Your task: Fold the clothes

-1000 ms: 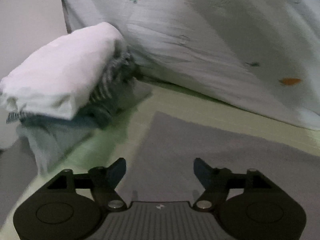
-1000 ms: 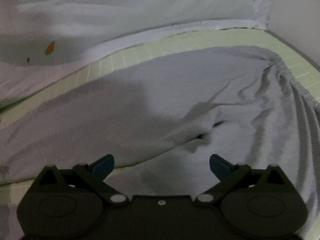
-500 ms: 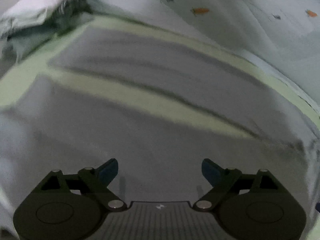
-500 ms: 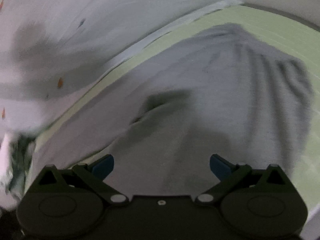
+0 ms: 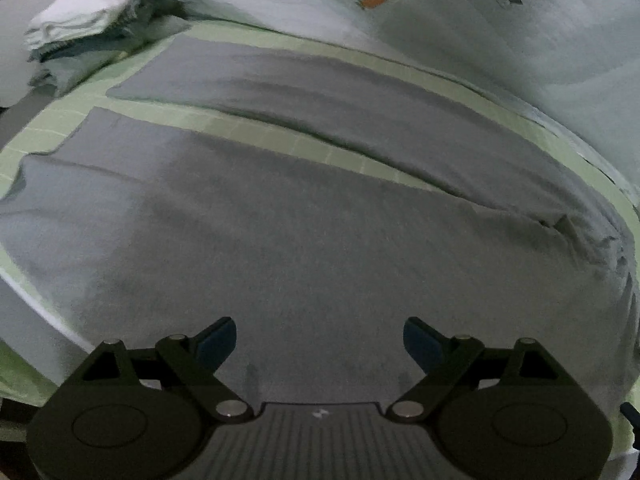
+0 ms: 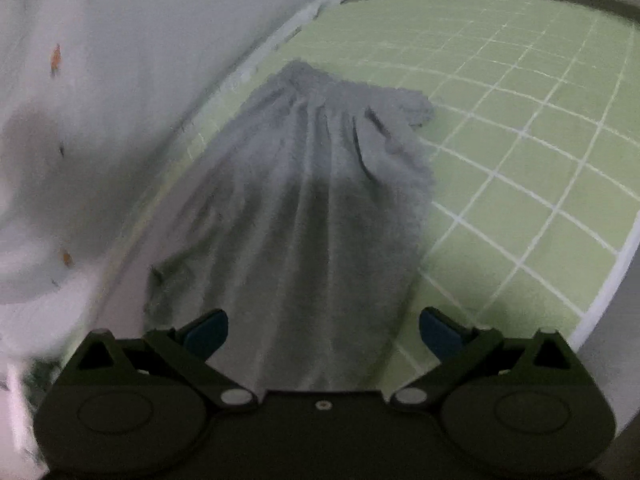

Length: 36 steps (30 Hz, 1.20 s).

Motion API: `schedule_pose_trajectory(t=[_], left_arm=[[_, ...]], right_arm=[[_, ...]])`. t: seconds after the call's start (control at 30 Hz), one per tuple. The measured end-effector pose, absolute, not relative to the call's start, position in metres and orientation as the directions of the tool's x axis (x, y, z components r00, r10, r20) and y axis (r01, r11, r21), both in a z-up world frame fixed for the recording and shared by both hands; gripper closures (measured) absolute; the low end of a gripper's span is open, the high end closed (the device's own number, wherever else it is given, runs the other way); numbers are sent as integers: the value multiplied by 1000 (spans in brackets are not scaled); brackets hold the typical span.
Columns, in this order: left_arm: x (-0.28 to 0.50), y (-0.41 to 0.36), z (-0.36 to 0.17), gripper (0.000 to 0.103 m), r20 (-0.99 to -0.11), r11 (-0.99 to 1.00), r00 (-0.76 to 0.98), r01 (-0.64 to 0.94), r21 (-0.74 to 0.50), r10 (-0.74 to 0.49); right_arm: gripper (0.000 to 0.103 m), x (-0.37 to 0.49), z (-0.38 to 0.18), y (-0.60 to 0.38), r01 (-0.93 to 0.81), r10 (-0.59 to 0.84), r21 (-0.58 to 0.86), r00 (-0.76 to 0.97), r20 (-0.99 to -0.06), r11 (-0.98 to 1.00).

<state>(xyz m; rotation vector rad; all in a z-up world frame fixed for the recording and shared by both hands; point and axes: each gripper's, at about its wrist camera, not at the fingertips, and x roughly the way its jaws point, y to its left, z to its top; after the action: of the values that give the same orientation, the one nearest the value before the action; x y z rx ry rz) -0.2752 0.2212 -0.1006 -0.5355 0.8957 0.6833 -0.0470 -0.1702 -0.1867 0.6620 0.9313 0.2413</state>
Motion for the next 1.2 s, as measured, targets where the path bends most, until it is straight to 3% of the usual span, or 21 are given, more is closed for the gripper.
schedule_pose_trajectory(t=[0.17, 0.33, 0.83, 1.03, 1.2], left_arm=[[-301, 238, -99, 12, -844, 592, 436, -784, -186, 312], [-326, 267, -105, 12, -868, 558, 390, -813, -168, 308], [-415, 426, -129, 12, -875, 349, 343, -911, -220, 342], [-435, 471, -141, 8, -876, 358, 364, -901, -246, 315], [-439, 493, -142, 8, -878, 407, 340, -893, -190, 337]], right_arm=[[0, -38, -205, -172, 154, 565, 790, 620, -545, 593], [0, -39, -211, -171, 205, 562, 830, 650, -512, 519], [0, -74, -198, -125, 303, 414, 757, 690, -593, 579], [0, -96, -197, -115, 318, 351, 737, 722, -596, 597], [0, -120, -195, -110, 341, 299, 731, 749, -591, 592]])
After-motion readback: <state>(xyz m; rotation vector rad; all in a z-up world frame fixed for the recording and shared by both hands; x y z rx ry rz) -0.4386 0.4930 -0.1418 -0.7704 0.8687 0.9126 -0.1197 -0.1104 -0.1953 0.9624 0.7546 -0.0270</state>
